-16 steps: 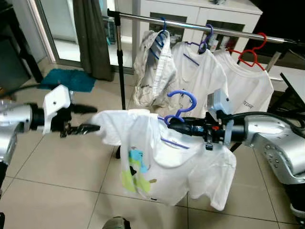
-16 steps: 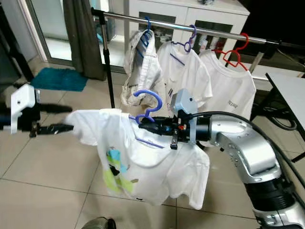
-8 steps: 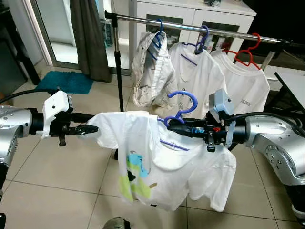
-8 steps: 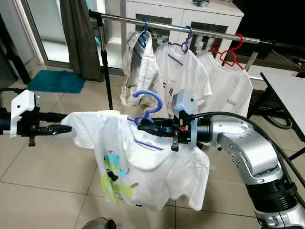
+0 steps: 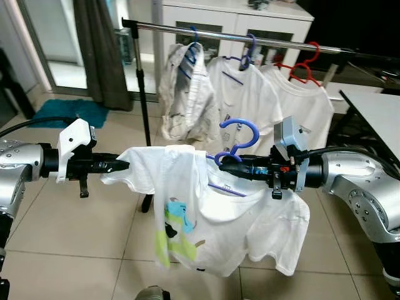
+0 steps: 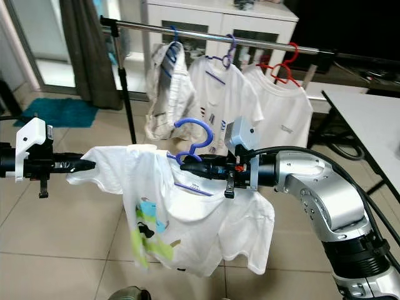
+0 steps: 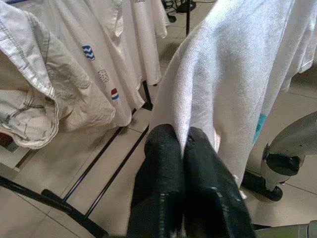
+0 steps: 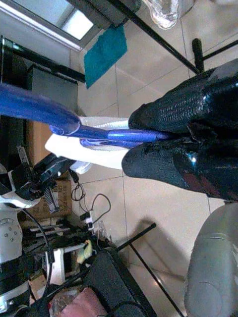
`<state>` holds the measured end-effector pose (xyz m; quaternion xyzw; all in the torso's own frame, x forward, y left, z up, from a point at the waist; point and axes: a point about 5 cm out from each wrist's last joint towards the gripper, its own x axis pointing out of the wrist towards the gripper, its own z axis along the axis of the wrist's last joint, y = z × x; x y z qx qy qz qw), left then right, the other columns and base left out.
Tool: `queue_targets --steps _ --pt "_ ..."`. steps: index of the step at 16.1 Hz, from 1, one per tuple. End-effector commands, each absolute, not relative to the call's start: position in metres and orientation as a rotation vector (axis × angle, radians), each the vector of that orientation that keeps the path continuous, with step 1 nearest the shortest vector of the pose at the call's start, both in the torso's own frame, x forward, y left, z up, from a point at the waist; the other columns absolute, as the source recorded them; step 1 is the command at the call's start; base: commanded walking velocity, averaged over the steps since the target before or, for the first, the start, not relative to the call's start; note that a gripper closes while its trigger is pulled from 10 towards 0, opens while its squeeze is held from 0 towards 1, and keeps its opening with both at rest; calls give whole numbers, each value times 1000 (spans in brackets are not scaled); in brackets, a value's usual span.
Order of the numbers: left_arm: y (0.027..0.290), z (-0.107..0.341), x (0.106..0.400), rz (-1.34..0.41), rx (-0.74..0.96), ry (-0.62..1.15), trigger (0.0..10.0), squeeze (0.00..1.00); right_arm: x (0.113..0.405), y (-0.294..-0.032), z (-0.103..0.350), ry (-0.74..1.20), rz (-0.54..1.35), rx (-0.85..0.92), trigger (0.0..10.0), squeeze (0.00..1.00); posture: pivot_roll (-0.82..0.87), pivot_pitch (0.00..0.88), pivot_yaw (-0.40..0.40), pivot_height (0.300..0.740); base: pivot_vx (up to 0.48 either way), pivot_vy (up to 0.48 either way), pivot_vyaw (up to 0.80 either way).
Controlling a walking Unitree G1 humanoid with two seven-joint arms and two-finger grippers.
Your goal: Hang hanger
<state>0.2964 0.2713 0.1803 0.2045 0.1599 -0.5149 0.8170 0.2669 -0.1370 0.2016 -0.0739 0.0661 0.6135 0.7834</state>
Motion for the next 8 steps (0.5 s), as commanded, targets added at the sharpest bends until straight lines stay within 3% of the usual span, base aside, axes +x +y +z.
queue_targets --steps 1,8 --pt "273 184 298 -1086 428 323 0 0 265 -141 210 108 1323 -163 10000 0 -86 0 -22 740 0 0 0" --pt "285 183 304 -958 454 327 0 0 265 -140 209 111 1318 -156 10000 0 -85 0 -20 740 0 0 0"
